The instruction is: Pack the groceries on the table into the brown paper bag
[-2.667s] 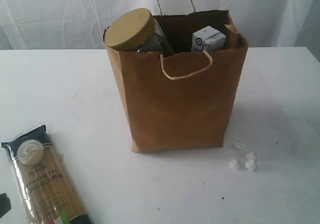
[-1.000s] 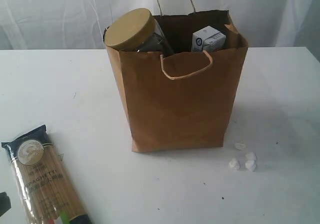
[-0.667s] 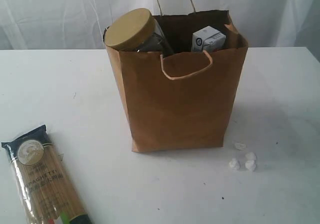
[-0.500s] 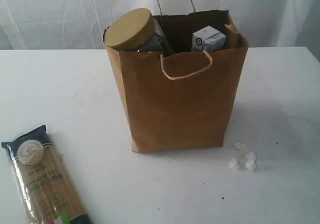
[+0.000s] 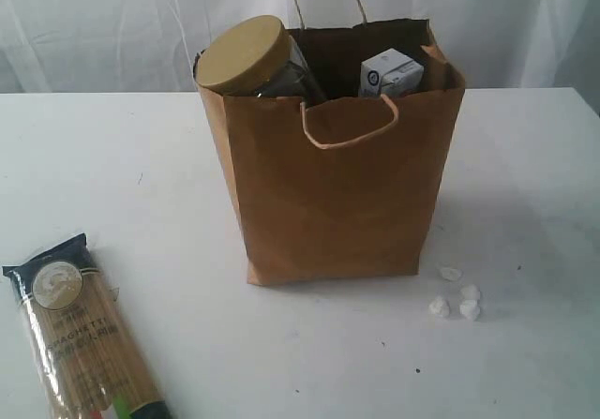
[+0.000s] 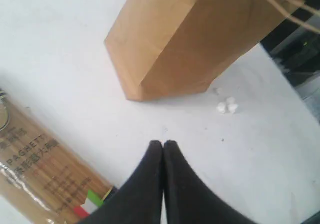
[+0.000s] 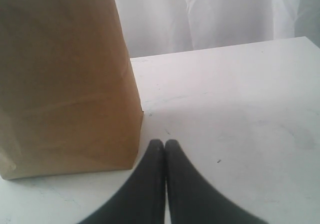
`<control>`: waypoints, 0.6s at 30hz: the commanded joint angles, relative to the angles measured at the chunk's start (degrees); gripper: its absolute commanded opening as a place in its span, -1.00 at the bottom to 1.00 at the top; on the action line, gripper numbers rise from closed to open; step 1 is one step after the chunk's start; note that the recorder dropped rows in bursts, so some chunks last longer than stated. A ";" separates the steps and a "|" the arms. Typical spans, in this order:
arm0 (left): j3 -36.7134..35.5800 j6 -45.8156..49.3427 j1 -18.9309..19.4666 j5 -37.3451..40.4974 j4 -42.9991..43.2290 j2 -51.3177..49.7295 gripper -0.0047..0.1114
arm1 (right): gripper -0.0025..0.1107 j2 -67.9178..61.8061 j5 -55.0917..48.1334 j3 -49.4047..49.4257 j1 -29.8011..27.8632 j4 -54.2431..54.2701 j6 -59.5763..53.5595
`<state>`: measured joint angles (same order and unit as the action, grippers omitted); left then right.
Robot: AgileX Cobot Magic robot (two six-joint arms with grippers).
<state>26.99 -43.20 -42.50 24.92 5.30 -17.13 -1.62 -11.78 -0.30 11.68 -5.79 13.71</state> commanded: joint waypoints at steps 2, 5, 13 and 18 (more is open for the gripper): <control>4.81 6.32 0.05 4.13 -0.62 -9.65 -0.45 | -0.96 0.33 0.29 0.30 -0.29 0.02 -0.61; 6.86 11.59 0.05 4.22 -0.96 -13.47 0.19 | -0.96 0.33 0.29 0.30 -0.29 0.02 -0.61; 10.92 -1.77 0.05 13.99 6.95 -27.66 0.50 | -0.96 0.33 0.29 0.30 -0.29 0.02 -0.61; 10.92 -25.52 0.05 16.72 28.76 -36.27 0.50 | -0.96 0.33 0.29 0.30 -0.29 0.02 -0.61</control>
<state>37.64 -62.72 -42.50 40.41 31.03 -51.13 -1.62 -11.78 -0.30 11.68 -5.79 13.71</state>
